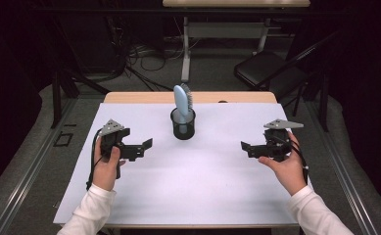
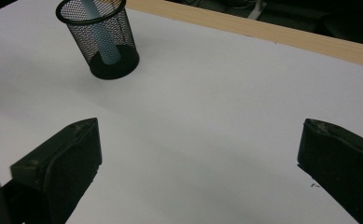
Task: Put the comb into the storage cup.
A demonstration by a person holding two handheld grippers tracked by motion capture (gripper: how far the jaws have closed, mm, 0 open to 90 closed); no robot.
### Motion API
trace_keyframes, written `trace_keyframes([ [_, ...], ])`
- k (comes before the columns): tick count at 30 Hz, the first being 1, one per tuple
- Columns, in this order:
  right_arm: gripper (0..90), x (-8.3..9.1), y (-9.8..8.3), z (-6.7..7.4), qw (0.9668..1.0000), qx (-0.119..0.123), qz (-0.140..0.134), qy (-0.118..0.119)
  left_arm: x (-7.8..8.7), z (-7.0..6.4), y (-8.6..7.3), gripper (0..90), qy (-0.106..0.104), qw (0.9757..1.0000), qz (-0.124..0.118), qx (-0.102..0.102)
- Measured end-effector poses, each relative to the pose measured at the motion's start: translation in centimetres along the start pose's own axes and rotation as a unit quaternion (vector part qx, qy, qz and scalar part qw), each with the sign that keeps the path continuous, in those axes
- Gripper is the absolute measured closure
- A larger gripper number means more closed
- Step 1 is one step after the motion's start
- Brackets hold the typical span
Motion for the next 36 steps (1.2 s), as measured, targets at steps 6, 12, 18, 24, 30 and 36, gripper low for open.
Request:
trace_keyframes([
  [6, 0.0, 0.5, -2.3, -0.4, 0.9998, -0.018, -0.009, -0.003, 0.3, 0.3, -1.2, 0.5, 0.003, 1.0000, -0.008, -0.002],
  [12, 0.0, 0.9, -4.6, -1.0, 0.9986, -0.047, -0.024, -0.010, 0.3, 0.4, -2.2, 0.5, 0.003, 0.9998, -0.019, -0.002],
  [18, 0.0, 1.0, -6.4, -1.8, 0.9972, -0.064, -0.029, -0.025, 0.2, 0.7, -2.9, 0.5, 0.008, 0.9998, -0.021, -0.002],
  [24, 0.0, 1.1, -7.3, -2.5, 0.9957, -0.079, -0.035, -0.032, 0.0, 1.0, -3.4, 0.5, 0.012, 0.9996, -0.025, 0.002],
  [30, 0.0, 1.0, -7.8, -2.8, 0.9946, -0.088, -0.045, -0.032, -0.1, 1.2, -3.8, 0.5, 0.015, 0.9995, -0.028, 0.004],
  [36, 0.0, 0.7, -8.4, -2.8, 0.9938, -0.090, -0.055, -0.034, -0.4, 1.3, -4.2, 0.5, 0.018, 0.9995, -0.025, 0.005],
])
Point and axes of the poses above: each handheld gripper's, and its own axes: x roughly backward along the jaws, y roughly out of its top, z roughly to its left, the point moved 2 cm from there along -x, roughly forward along the jaws, and after that the axes turned 4 degrees about y, right-handed, at the moved point
